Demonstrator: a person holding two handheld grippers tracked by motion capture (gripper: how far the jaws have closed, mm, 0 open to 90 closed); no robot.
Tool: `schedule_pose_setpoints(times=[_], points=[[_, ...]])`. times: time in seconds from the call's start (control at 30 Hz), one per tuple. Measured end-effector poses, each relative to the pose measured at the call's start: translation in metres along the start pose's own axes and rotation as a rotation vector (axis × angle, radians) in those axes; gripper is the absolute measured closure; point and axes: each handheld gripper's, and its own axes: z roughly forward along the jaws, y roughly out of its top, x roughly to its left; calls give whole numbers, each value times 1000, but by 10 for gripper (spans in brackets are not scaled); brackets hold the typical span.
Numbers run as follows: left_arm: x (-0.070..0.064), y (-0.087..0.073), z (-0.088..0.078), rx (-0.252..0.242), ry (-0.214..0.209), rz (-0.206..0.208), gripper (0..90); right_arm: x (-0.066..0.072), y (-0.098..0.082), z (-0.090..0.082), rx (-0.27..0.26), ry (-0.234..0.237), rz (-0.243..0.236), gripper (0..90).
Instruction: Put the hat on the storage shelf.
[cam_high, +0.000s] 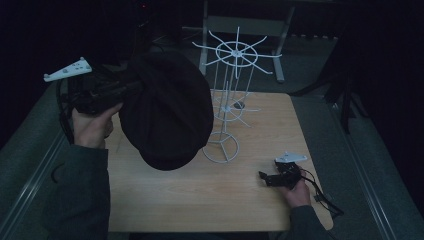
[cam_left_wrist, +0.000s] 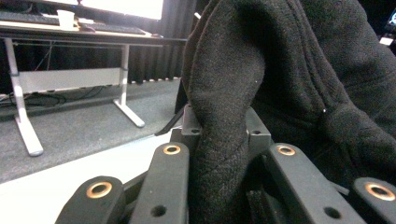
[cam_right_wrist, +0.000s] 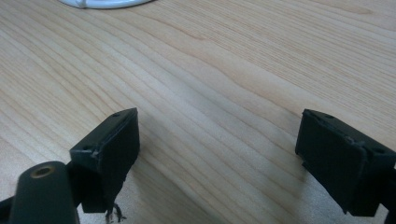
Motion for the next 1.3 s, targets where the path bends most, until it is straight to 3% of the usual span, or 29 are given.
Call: schedule_pose_setpoints(times=[1.3], points=[[-2, 12, 1, -61, -37, -13, 776, 0, 0, 0, 0, 0, -2, 136]])
